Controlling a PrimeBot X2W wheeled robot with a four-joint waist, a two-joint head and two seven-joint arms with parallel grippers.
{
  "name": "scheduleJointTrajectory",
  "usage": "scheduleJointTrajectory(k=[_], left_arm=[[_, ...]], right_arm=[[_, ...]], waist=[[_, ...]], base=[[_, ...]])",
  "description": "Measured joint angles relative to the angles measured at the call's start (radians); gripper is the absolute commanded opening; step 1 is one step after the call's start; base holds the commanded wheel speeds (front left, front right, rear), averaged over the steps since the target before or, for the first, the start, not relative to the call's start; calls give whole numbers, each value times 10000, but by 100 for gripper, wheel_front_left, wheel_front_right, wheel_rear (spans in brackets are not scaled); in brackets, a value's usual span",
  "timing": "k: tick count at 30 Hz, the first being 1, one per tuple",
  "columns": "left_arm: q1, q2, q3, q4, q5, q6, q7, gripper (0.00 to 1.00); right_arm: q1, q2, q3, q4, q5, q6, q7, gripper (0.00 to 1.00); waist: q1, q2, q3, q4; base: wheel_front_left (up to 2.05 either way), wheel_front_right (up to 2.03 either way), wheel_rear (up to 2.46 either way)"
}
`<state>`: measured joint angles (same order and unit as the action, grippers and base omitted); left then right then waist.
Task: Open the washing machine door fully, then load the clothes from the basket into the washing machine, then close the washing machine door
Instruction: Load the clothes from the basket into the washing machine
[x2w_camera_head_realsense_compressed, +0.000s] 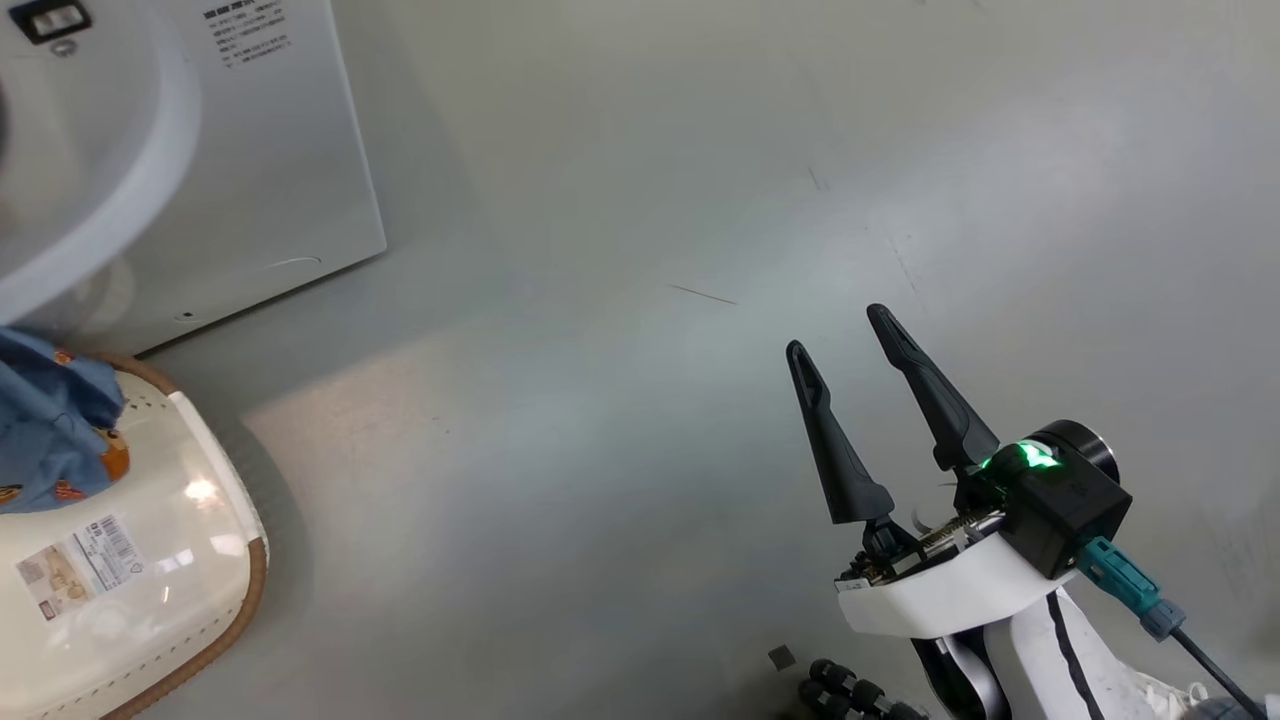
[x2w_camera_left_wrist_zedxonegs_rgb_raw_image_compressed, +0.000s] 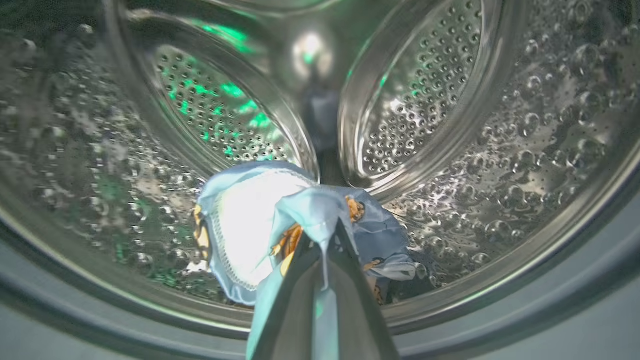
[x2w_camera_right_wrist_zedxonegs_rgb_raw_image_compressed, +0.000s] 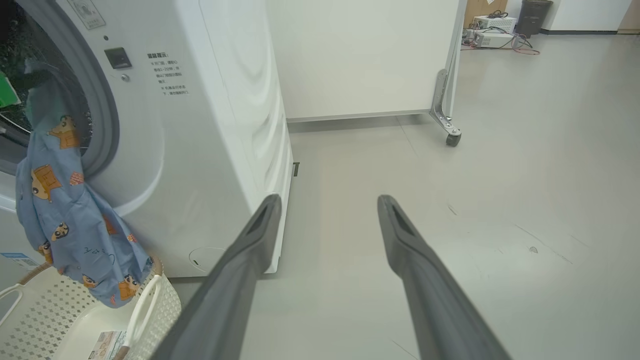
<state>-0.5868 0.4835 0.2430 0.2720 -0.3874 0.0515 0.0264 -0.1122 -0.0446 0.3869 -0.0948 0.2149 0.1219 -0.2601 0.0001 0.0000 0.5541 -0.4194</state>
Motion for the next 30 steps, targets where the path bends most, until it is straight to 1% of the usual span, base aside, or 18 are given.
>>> scheduleJointTrajectory(k=[4, 7, 11, 16, 23, 25, 30], left_arm=[[-633, 69, 6, 468, -21, -86, 2, 0], [-1158, 209, -107, 669, -19, -253, 2, 0], [-1895, 372, -29, 899, -86, -253, -17, 0], [-2825, 541, 151, 1127, -148, -257, -382, 0], [-3848, 945, 81, 1505, -119, -476, -817, 0], [-4209, 966, 79, 1684, -144, -585, -938, 0], [-4784, 976, -140, 2102, -136, -683, -1243, 0]], right_arm=[[-28, 8, -19, -8, 46, -4, 0, 100], [-28, 13, -19, -13, 46, -4, 0, 100], [-30, 31, -21, -19, 2, -4, 0, 100], [-35, 44, -19, -17, -61, -4, 0, 100], [-35, 48, 0, -23, -75, -2, 0, 100], [-35, 48, 12, -23, -84, -2, 0, 100], [-34, 48, 48, -6, -146, 0, 0, 100]], waist=[[0, 0, 415, -189], [0, 0, 683, -268], [0, 0, 984, -304], [0, 0, 1274, -274], [1, 0, 1504, -235], [1, 0, 1529, -235], [0, 1, 1569, -206]], base=[[0, 0, 0], [0, 0, 0], [0, 0, 0], [0, 0, 0], [0, 0, 0], [0, 0, 0], [0, 0, 0]])
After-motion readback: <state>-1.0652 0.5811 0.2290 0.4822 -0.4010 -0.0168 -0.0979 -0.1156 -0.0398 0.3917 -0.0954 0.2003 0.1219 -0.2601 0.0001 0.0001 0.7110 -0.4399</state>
